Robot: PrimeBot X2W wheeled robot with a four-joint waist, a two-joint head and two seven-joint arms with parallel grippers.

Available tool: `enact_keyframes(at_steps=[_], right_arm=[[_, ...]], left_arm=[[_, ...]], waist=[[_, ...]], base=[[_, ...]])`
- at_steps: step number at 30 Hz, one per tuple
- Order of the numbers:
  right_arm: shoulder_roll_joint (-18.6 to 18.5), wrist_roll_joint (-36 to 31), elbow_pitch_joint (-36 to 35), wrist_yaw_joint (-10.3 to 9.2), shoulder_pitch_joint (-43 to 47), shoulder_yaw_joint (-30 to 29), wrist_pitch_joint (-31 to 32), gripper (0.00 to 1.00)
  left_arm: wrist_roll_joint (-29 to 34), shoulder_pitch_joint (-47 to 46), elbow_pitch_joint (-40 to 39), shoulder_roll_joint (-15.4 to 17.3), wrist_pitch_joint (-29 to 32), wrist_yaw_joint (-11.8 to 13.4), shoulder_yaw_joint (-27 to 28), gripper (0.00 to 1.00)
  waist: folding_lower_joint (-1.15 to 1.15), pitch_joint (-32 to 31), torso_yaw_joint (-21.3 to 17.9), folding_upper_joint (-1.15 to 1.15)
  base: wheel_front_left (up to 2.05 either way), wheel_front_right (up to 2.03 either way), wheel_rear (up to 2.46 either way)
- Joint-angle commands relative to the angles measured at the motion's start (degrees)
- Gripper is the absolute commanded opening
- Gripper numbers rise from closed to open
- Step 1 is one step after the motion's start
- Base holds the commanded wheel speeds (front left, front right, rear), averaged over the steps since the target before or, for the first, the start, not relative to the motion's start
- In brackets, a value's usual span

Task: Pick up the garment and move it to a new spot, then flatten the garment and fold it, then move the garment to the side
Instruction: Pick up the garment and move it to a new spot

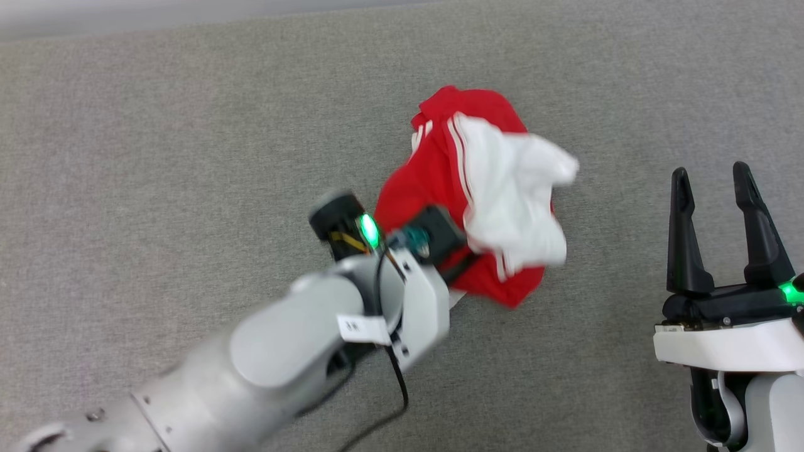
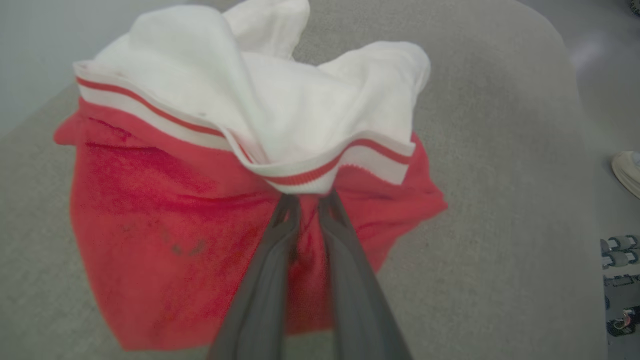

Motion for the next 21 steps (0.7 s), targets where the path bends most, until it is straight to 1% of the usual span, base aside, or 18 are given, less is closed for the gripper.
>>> enact_keyframes(at_steps=[1,5,9,10,11,14,16,18,21], right_arm=[[0.2,0.2,0.2,-0.04,0.3,0.0,-0.1,1.00],[0.2,-0.1,0.3,-0.04,0.2,0.0,-0.1,1.00],[0.2,-0.8,0.5,-0.04,0.4,0.0,-0.1,1.00],[0.2,-0.9,0.6,-0.04,0.6,0.2,-0.1,1.00],[0.2,-0.9,0.8,-0.04,0.9,0.2,-0.1,1.00],[0.2,-1.1,1.2,-0.04,1.6,0.3,-0.1,1.00],[0.2,-1.2,1.6,-0.04,2.4,0.4,-0.1,1.00],[0.2,-1.2,2.0,-0.04,3.1,0.2,-0.1,1.00],[0.2,-1.5,2.5,-0.04,4.3,0.0,-0.1,1.00]], left_arm=[[-1.1,1.5,1.0,-0.8,-0.2,0.0,-1.6,0.00],[-2.0,3.8,3.7,-3.2,-1.5,0.0,-4.9,0.00],[-1.4,3.9,6.5,-4.9,-5.1,0.2,-5.4,0.00],[-0.8,3.8,7.1,-5.4,-6.5,0.5,-5.1,0.25],[-0.2,3.5,7.4,-5.8,-8.1,0.8,-5.0,1.00],[0.3,4.0,7.5,-6.8,-13.2,2.8,-3.4,1.00],[1.0,4.3,7.0,-7.0,-16.5,4.8,-2.1,1.00],[1.0,5.1,5.9,-7.0,-18.4,6.6,-0.7,1.00],[1.6,6.7,3.5,-6.0,-19.9,9.9,2.0,1.00]], waist=[[0.00,0.2,0.3,0.00],[0.00,0.3,1.0,0.00],[0.00,-0.4,2.1,0.00],[0.00,-0.8,2.3,0.00],[0.00,-1.4,2.5,0.00],[0.00,-3.4,3.2,0.00],[0.00,-4.8,3.6,0.00],[0.00,-6.3,4.1,0.00],[0.00,-8.3,4.9,0.00]], base=[[0.00,0.00,0.00],[0.00,0.00,0.00],[0.00,0.00,0.00],[0.00,0.00,0.00],[0.00,0.00,0.00],[0.00,0.00,0.00],[0.00,0.00,0.00],[0.00,0.00,0.00],[0.00,0.00,0.00]])
